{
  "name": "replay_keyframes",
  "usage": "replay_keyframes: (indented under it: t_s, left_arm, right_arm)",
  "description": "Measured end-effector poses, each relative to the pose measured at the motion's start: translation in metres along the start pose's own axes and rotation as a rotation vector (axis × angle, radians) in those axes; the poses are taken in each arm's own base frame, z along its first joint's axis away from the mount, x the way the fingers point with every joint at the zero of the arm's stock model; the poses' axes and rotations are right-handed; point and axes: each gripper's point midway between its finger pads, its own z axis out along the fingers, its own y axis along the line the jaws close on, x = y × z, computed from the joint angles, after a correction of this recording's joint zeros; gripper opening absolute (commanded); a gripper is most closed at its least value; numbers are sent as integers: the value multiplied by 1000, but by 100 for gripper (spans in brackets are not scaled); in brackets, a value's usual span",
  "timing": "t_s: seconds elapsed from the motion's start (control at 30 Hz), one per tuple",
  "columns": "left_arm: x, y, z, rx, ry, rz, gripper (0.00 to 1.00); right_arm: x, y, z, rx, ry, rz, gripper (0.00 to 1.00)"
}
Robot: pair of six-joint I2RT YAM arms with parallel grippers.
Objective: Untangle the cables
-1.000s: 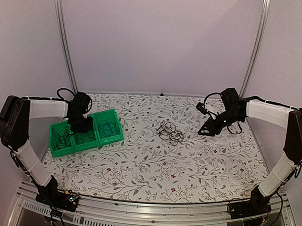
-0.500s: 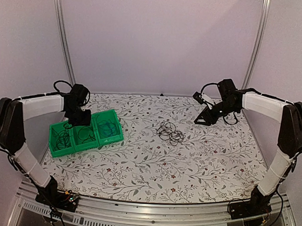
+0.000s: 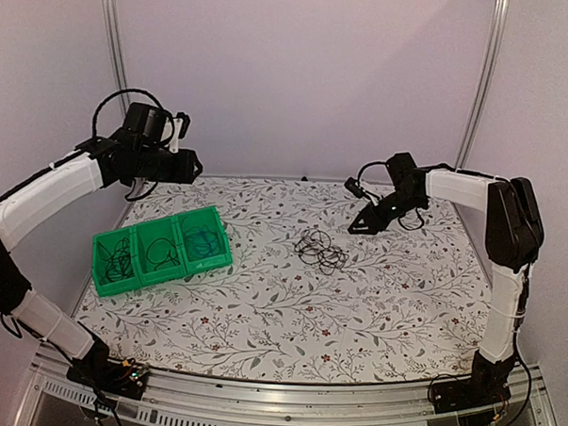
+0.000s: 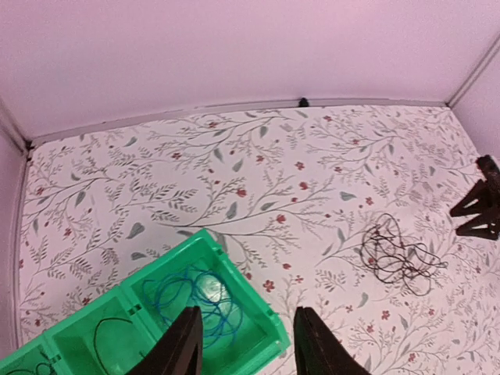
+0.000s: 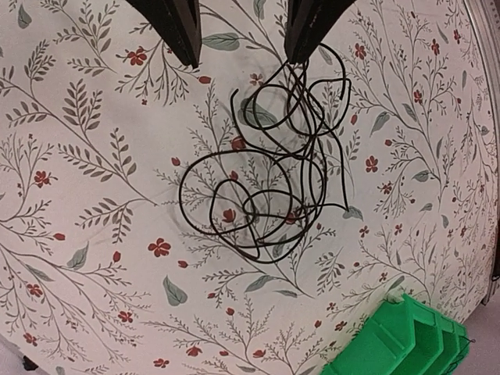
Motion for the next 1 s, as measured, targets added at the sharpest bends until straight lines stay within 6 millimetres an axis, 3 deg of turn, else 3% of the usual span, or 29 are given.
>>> replay_keyframes:
  t_s: [0.17,0.33,0.57,0.73,1.0]
  left_arm:
    - [-2,-98,0,243,-20,109,41]
    - [29,-151,14,367,46,143,40]
    - [55,-175,24,429,107,126,40]
    - [53,-180,23,447,99,116,40]
    - [51,-181,23,454,91,114,40]
  right_arm:
    - [18,9,25,-81,60,31,39]
    - [23,22,30,-102,76,-2,37]
    - [35,52,12,-29,108,-193,36]
    - [18,53,14,66,104,-323,36]
    - [21,58,20,74,132,-413,36]
